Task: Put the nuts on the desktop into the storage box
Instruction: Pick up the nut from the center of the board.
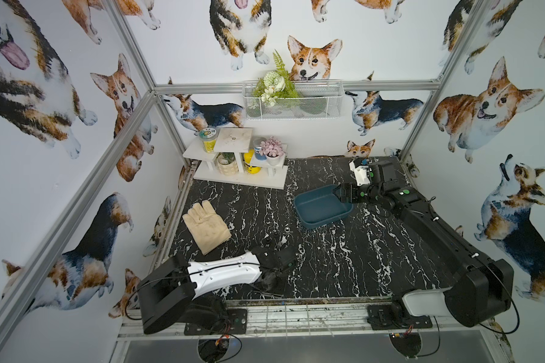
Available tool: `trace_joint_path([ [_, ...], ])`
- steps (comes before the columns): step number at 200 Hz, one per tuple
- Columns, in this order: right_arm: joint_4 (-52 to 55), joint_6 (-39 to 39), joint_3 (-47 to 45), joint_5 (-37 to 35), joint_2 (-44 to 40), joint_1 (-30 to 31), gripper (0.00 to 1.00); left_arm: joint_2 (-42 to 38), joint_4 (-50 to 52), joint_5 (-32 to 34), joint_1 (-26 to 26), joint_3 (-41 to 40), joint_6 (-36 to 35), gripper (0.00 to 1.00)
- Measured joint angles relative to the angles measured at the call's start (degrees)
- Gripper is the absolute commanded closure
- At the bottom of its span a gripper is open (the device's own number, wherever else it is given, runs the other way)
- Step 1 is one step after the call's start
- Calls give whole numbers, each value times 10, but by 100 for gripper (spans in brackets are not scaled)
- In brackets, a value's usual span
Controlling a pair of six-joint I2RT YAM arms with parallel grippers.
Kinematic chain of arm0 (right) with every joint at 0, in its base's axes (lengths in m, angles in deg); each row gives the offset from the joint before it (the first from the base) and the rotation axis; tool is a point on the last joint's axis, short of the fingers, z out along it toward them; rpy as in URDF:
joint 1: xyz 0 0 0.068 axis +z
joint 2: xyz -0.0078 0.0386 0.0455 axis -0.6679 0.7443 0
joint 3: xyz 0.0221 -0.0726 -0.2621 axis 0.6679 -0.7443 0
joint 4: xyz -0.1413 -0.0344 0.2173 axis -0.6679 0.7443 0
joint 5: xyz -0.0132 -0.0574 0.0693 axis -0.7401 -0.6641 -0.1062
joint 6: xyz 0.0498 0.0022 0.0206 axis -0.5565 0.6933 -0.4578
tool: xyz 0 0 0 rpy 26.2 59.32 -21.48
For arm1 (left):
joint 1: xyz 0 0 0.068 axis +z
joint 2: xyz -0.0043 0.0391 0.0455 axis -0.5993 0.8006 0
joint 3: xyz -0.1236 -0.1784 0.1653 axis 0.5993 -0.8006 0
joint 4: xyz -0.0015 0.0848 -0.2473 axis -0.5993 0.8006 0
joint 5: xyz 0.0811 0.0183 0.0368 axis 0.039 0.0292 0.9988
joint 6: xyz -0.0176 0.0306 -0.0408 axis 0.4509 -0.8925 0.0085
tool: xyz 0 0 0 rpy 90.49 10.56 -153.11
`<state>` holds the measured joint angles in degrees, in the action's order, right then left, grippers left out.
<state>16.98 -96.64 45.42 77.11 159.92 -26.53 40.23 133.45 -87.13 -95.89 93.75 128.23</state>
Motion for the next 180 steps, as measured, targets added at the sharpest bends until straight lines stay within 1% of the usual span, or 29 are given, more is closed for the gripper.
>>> trace_joint_path([
  [13,0,0,-1,0,0,0,12,4,0,1,-1,0,0,56],
  [57,0,0,-2,0,0,0,12,23,-6,8,-1,0,0,63],
  [79,0,0,-2,0,-3,0,12,25,-5,10,-1,0,0,69],
  [100,0,0,-2,0,-5,0,12,26,-2,13,-1,0,0,72],
  [113,0,0,-2,0,-5,0,12,26,-2,13,-1,0,0,76],
  [137,-3,0,-7,1,-5,0,12,24,-2,12,-1,1,-5,78],
  [155,-11,1,-24,5,-8,6,12,23,-7,10,0,18,-20,80],
  [180,-54,26,-96,22,-44,36,12,13,-27,8,22,52,-50,81],
])
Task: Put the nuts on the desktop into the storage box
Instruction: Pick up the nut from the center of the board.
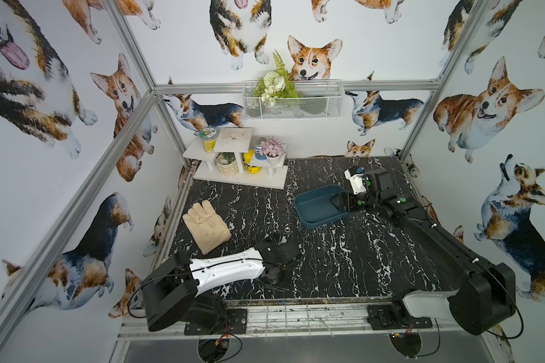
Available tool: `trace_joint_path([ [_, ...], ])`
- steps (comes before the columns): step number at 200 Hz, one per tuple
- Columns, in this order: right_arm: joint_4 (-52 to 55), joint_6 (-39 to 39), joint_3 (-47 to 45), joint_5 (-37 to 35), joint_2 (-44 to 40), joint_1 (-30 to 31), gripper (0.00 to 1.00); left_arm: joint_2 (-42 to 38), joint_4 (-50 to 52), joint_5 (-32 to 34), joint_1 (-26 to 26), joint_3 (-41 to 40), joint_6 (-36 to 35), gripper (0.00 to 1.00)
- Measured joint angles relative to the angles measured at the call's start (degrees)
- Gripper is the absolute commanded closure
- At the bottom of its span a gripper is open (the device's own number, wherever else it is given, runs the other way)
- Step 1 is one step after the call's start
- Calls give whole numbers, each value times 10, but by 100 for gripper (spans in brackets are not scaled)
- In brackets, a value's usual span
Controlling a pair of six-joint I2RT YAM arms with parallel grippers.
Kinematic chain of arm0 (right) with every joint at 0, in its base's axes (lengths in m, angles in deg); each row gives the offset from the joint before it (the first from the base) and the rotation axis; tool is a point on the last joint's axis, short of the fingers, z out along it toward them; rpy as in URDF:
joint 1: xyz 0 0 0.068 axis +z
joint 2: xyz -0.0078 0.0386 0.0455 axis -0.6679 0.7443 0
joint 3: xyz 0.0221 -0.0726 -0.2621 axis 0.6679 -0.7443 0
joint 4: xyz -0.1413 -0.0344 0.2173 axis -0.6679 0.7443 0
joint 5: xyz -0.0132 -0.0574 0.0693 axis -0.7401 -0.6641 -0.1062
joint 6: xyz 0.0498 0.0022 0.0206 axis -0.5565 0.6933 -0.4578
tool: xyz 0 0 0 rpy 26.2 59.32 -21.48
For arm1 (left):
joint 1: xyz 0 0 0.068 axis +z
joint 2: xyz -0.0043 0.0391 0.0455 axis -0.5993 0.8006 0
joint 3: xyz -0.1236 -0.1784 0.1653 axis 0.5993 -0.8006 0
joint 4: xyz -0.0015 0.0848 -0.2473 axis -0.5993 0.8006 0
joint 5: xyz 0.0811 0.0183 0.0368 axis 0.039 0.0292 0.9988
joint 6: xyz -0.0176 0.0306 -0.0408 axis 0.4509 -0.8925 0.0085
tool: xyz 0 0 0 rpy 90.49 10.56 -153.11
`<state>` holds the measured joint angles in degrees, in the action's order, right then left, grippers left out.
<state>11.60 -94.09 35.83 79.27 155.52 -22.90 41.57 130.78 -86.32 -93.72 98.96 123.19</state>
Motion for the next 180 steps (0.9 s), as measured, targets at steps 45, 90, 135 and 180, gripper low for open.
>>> trace_joint_path([
  [45,-175,88,-214,67,-136,38,10,-15,-4,-54,104,38,-62,83],
  [90,-366,200,-377,181,-243,54,7,-37,-45,-163,183,65,-85,86],
  [135,-514,275,-441,253,-241,108,6,-76,-177,-275,189,54,-39,87],
  [180,-624,287,-464,257,-203,129,14,-89,-288,-346,188,37,14,88],
])
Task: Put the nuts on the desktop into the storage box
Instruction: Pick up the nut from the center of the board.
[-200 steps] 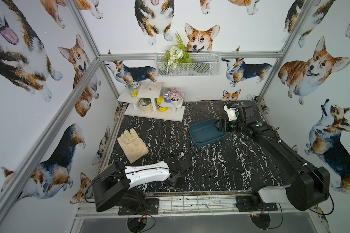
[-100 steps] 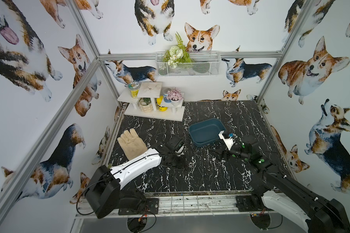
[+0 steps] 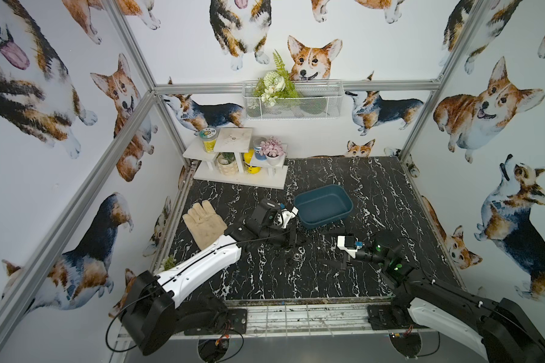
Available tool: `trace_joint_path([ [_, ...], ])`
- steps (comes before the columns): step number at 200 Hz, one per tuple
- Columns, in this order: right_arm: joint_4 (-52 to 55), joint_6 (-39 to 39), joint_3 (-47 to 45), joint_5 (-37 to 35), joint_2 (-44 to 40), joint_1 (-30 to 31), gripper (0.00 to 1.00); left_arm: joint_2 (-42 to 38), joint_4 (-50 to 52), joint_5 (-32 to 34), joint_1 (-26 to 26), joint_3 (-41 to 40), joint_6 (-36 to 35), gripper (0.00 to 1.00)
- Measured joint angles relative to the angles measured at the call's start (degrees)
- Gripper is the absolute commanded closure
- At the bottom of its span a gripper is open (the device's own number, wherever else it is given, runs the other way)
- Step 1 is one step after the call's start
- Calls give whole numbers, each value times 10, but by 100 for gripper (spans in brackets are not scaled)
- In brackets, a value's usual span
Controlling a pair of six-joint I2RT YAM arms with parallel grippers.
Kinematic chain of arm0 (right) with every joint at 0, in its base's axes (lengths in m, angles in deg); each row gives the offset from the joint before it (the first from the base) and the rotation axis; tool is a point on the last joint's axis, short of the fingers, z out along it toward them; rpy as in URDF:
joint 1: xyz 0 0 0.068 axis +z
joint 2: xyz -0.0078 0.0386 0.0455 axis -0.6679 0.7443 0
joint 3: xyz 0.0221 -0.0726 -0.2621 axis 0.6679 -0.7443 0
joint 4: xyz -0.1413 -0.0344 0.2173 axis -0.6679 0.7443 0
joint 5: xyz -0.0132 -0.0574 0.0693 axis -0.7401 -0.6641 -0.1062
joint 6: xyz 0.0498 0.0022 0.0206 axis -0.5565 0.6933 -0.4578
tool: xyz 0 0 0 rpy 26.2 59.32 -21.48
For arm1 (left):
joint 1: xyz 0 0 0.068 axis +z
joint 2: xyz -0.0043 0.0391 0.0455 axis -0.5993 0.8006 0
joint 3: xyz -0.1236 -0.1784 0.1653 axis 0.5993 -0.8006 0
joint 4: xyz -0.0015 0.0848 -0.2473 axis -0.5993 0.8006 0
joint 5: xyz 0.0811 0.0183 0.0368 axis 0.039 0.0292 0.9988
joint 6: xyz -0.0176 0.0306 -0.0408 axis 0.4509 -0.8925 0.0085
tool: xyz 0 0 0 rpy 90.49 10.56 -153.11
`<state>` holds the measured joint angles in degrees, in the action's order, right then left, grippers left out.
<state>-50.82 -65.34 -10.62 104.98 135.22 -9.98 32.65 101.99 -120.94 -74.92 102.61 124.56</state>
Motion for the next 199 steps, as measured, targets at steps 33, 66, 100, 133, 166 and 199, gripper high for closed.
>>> trace_joint_path([
  [33,-57,-15,-1,13,25,7,17,0,-43,-36,-13,-2,17,88],
  [66,-82,-29,8,26,44,14,31,5,-62,-56,-36,4,17,88],
  [100,-96,-31,22,30,51,14,53,8,-70,-62,-39,5,20,89],
  [133,-99,-31,27,43,52,14,72,8,-77,-68,-39,5,30,88],
  [166,-83,-14,35,50,54,14,79,6,-82,-71,-38,1,44,88],
  [199,-76,-13,38,49,56,14,88,5,-95,-71,-37,-7,59,66],
])
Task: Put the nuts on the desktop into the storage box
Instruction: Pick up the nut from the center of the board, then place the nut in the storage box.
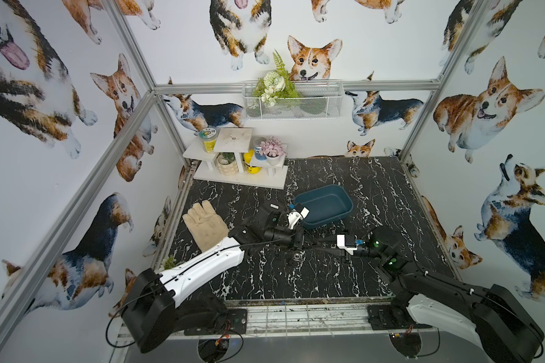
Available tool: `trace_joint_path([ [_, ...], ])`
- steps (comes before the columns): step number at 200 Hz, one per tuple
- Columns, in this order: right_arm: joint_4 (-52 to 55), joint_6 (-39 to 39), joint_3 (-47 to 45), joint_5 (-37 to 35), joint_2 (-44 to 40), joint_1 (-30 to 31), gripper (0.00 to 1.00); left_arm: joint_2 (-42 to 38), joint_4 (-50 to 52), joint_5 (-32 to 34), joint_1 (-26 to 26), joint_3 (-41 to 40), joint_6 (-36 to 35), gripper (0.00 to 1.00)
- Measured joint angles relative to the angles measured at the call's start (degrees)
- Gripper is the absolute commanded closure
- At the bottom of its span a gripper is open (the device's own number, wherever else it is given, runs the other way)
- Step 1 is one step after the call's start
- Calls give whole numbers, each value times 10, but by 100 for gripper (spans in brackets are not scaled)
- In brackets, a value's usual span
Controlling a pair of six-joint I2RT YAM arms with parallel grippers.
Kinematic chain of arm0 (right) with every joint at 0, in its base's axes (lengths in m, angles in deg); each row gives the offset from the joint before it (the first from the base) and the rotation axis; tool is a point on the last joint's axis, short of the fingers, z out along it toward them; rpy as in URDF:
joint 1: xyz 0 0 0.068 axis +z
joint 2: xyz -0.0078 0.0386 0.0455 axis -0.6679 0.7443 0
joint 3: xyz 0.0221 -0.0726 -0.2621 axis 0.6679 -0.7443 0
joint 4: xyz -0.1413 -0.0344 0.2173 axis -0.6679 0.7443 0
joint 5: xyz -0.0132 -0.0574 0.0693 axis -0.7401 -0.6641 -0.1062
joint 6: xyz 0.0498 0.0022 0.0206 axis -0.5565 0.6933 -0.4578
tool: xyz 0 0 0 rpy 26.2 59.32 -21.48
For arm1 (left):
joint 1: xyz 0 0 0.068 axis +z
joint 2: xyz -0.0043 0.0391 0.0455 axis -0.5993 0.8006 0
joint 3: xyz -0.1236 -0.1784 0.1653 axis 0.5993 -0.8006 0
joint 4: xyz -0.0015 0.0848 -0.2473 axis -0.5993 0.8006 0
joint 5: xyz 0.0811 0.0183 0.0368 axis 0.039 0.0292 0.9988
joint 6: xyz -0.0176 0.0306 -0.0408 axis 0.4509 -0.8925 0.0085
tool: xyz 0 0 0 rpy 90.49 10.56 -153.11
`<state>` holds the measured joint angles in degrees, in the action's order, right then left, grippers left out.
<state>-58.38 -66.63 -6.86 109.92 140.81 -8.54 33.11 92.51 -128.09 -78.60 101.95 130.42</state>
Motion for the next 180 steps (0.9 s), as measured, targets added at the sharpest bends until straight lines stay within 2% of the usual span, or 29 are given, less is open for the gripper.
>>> trace_joint_path([
  [25,5,0,8,-12,3,0,93,-3,-24,-5,2,-6,4,26],
  [43,21,0,13,-23,11,-11,96,-9,-40,-16,11,-13,8,10],
  [78,52,-7,35,-25,34,-59,96,-18,-52,-13,37,-19,12,0],
  [100,93,-17,73,-45,61,-89,93,-19,-23,21,49,-9,-10,0],
  [124,169,-26,149,-101,119,-114,93,-24,37,106,57,17,-65,0],
  [180,385,-65,356,-271,297,-155,91,-4,170,369,61,27,-154,0],
])
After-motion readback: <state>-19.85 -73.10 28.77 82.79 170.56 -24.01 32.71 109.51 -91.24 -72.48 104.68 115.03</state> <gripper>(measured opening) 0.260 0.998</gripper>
